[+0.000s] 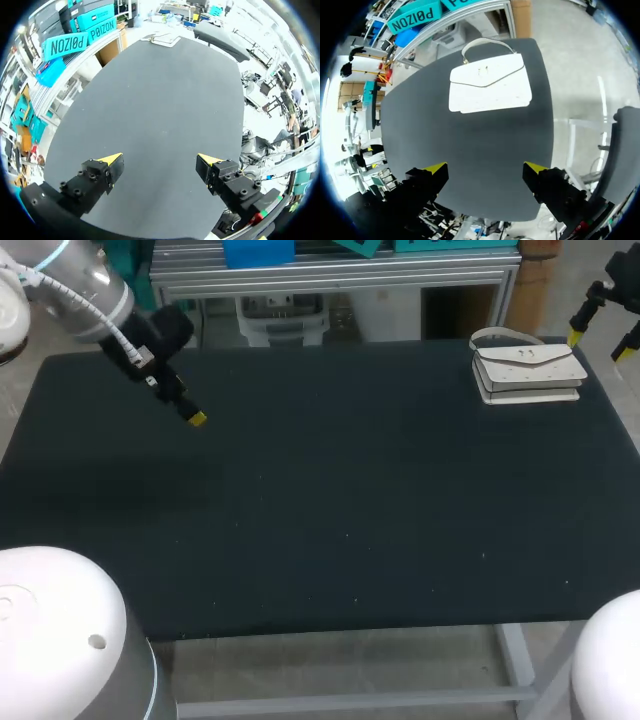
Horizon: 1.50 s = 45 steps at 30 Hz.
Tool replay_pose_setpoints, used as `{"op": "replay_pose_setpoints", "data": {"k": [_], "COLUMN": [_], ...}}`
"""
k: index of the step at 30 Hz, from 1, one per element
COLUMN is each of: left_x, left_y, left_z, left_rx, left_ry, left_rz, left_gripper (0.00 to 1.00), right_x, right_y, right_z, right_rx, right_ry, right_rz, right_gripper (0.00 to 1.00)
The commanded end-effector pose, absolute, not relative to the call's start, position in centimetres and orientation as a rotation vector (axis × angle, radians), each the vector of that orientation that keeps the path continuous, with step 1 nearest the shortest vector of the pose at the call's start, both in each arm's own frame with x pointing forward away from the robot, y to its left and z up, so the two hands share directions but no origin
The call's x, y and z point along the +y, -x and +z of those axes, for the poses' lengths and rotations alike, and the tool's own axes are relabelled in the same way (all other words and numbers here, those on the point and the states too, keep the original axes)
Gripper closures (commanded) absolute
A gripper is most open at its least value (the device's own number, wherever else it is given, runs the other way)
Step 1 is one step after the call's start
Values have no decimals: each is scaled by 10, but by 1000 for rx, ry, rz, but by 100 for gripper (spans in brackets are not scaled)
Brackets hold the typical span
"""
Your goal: Pick up the bag, open it, inspect its contents, close it, and place it on the opposite side
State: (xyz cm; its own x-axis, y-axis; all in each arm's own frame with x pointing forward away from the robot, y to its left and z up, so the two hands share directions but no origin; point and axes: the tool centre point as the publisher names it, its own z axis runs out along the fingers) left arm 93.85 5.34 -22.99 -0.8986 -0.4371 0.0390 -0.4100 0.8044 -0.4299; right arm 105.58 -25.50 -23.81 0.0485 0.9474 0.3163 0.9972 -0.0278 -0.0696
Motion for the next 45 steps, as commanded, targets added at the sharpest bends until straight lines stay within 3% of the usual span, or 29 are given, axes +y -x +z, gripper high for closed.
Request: {"op": "replay_pose_setpoints", "data": {"k": [1,20,45], "left_x": [59,6,-24], "left_y": [-938,-937,-943], "left_z": [-232,-253,-282], "left_rx": [2855,2785,2844], "left_ry": [489,-86,-234], "left_rz": [-924,-976,-906], "left_gripper": [0,0,0], "right_x": [-262,-284,-303], "right_y": [-1062,-1092,-1131], "right_z": [-242,-281,-329], "right_rx": [-1937,-1825,-1669], "right_ry": [2048,2135,2242], "right_rz": [-225,-318,-433], "right_gripper": [0,0,0]}}
